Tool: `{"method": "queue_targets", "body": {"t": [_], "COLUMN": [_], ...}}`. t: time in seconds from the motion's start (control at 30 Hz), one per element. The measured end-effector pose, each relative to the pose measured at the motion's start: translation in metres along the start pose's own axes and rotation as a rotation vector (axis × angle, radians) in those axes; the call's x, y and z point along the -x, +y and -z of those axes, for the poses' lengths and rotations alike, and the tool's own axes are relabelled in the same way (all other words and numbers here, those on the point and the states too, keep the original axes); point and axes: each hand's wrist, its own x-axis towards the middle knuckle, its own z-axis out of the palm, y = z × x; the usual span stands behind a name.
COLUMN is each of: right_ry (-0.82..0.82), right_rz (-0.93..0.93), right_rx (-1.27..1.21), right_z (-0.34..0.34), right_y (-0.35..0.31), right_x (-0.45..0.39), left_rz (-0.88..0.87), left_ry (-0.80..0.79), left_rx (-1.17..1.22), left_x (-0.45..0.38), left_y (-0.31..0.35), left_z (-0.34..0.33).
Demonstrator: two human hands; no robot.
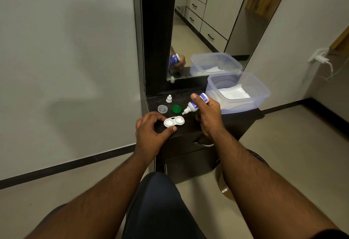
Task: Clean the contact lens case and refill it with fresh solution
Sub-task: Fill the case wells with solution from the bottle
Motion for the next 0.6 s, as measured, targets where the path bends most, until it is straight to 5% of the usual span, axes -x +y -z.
{"method": "queue_targets", "body": {"t": [0.6], "right_ry": [0.001], "right_rz": [0.038], "right_rx": [0.082], "right_z": [-0.0036], "right_y": [0.0012], "right_x": [0.0022], "left_rz": [0.001], "left_ry": [-0.012], "left_rx": [-0.009], "left_x": [0.0012], "left_y": [0.0022], "left_z": [0.0020]}}
